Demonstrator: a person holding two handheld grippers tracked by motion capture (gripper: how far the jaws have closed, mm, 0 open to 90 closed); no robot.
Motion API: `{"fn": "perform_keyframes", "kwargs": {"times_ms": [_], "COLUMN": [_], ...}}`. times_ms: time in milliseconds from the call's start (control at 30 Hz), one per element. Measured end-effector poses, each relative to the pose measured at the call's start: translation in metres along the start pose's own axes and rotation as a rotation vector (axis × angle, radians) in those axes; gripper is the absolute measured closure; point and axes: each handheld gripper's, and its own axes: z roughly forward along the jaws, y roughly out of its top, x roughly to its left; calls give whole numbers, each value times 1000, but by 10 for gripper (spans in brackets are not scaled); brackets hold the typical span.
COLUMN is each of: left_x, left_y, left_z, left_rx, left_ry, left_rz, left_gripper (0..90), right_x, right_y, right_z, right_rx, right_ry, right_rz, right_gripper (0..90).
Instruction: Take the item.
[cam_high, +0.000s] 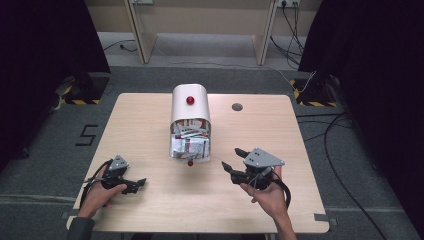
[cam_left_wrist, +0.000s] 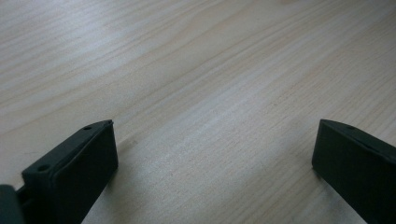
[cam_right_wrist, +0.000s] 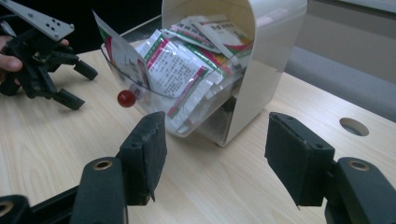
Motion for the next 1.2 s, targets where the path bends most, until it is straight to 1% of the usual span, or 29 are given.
{"fn": "perform_keyframes", "kwargs": {"times_ms": [67, 133, 200, 300, 333, 367, 600, 633, 667, 700, 900, 967, 1100, 1133, 1200], "left_x": [0, 0, 0, 0, 0, 0, 0, 0, 0, 0, 0, 0, 0, 0, 0], "left_y": [0, 0, 0, 0, 0, 0, 0, 0, 0, 0, 0, 0, 0, 0, 0], "left_z": [0, 0, 0, 0, 0, 0, 0, 0, 0, 0, 0, 0, 0, 0, 0], "left_rx": [0, 1, -2, -2, -2, -2, -2, -2, -2, -2, -2, -2, -2, -2, -2], "left_ry": [0, 0, 0, 0, 0, 0, 0, 0, 0, 0, 0, 0, 0, 0, -1], "left_rz": [0, 1, -2, -2, -2, -2, -2, -2, -2, -2, -2, -2, -2, -2, -2], "left_gripper": [0, 0, 0, 0, 0, 0, 0, 0, 0, 0, 0, 0, 0, 0, 0], "right_x": [0, 2, 3, 7, 10, 10, 16, 18, 21, 21, 26, 27, 31, 33, 34], "right_y": [4, 12, 14, 21, 23, 23, 32, 34, 37, 37, 47, 49, 54, 56, 57], "right_z": [-1, 0, 2, 6, 9, 9, 18, 19, 23, 23, 32, 35, 41, 45, 47], "right_rx": [-12, -30, -35, -36, -37, -37, -41, -40, -33, -33, -17, -8, 0, 5, 8], "right_ry": [1, 18, 24, 44, 63, 63, 104, 112, 131, 131, 164, 176, 187, 191, 196], "right_rz": [-9, -19, -24, -45, -49, -49, -71, -75, -92, -92, -124, -124, -152, -169, -175], "right_gripper": [399, 408, 413, 429, 437, 437, 464, 469, 475, 475, 500, 517, 536, 550, 556]}}
